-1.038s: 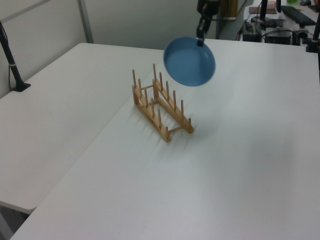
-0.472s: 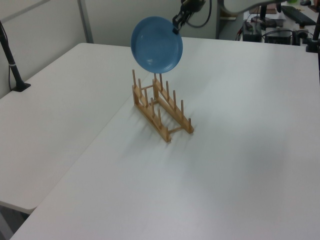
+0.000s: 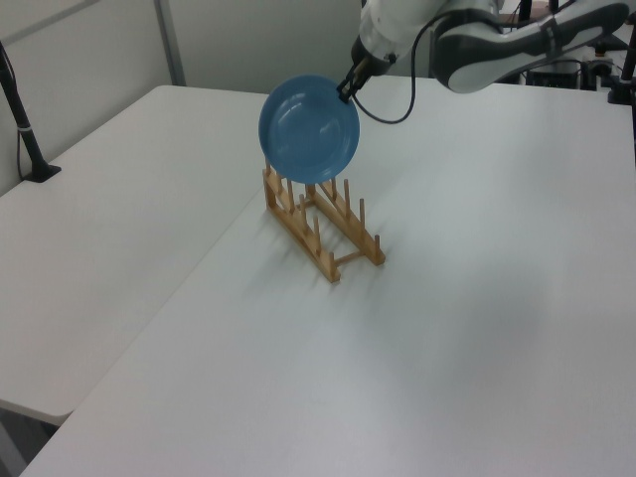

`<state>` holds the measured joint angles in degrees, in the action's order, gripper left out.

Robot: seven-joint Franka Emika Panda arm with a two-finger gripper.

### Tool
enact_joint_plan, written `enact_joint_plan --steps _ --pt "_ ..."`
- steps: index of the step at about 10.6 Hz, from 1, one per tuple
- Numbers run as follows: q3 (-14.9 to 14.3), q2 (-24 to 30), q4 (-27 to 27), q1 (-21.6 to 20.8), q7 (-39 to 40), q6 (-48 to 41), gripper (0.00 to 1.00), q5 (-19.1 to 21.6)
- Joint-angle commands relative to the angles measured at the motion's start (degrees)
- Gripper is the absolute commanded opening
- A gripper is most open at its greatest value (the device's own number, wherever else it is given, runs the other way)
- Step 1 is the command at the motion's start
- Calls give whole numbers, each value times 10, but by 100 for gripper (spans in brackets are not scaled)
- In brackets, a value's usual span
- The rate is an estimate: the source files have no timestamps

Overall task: Place plate in plate rack
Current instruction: 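Carry the upright plate over the rack and lower it between pegs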

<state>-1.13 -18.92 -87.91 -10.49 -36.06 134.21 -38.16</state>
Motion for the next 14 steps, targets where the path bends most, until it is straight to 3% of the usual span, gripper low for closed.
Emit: enact_joint_plan --steps 1,7,9,10,12,13,14 --pt "-5 1 -15 -6 -24 20 0 -45" --pt "-5 -11 -40 -25 -49 20 2 -109" --pt "-5 -11 -41 -26 -49 20 41 -109" --pt "-5 -11 -40 -26 -59 19 71 -110" --pt "-5 -11 -38 -26 -75 19 80 -109" --pt "-5 -10 -37 -27 -77 17 100 -107" --pt "-5 -9 -35 -30 -77 13 100 -104"
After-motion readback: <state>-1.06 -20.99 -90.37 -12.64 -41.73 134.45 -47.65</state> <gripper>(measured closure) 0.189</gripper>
